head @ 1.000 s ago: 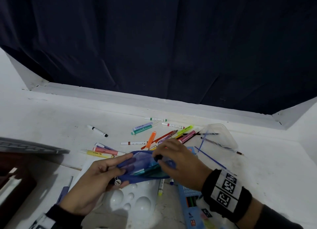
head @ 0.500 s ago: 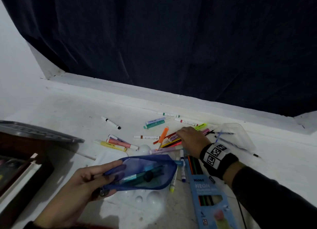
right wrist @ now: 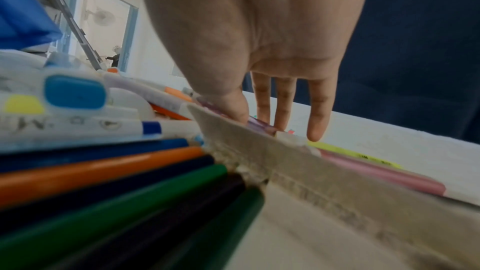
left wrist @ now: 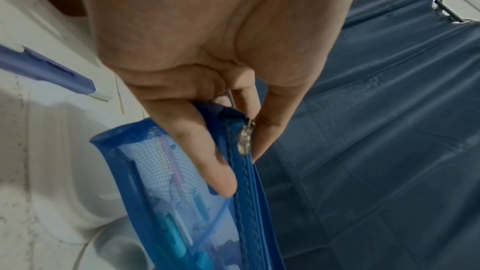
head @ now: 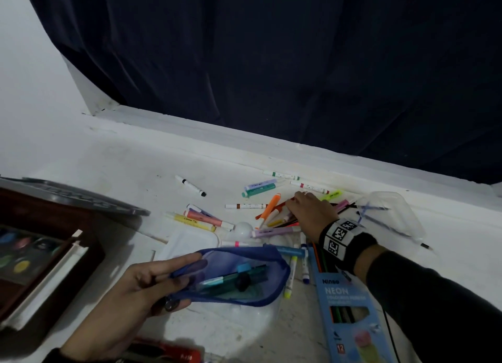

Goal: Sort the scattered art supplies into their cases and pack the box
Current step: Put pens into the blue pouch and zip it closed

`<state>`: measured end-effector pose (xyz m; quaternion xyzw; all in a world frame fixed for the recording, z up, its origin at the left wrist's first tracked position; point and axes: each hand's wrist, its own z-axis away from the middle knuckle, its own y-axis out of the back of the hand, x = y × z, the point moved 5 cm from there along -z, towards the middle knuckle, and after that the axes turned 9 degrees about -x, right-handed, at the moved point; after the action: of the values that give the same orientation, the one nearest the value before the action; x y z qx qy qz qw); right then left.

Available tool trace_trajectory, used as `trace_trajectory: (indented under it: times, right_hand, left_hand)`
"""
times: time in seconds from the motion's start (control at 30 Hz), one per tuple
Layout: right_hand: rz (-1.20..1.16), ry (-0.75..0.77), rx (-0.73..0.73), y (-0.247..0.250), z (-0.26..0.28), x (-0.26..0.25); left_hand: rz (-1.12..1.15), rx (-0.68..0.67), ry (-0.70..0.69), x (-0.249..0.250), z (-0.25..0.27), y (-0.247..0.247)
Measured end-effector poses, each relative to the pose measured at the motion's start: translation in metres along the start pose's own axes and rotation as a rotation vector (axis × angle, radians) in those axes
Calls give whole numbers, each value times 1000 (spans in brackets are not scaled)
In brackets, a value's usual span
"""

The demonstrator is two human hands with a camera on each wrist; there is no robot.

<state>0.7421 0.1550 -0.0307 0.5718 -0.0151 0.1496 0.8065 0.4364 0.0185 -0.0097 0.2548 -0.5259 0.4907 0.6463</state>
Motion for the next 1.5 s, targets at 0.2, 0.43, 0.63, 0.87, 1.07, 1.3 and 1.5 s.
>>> trace_trajectory:
  times: [0.2, 0.43, 0.63, 0.87, 1.07, 1.3, 1.5]
  right_hand:
    - [22, 24, 40, 2, 5, -4]
    - [-203, 91, 377, 35, 44, -12]
    - [-540, 468, 629, 59, 120, -49]
    - [-838, 686, 363, 54, 200, -92]
    - [-643, 728, 316, 24, 222, -105]
    - [-143, 525, 283, -13, 225, -99]
    - [-169, 368, 176, -22, 232, -92]
  left_hand:
    - [65, 9, 16, -3, -5, 0]
    - [17, 12, 21, -6, -6, -7]
    - [6, 3, 44, -1, -1, -31]
    - [30, -67, 61, -7, 24, -64]
    - [80, -140, 110, -19, 50, -79]
    - [68, -176, 155, -20, 67, -90]
    - [81, -177, 155, -22, 70, -93]
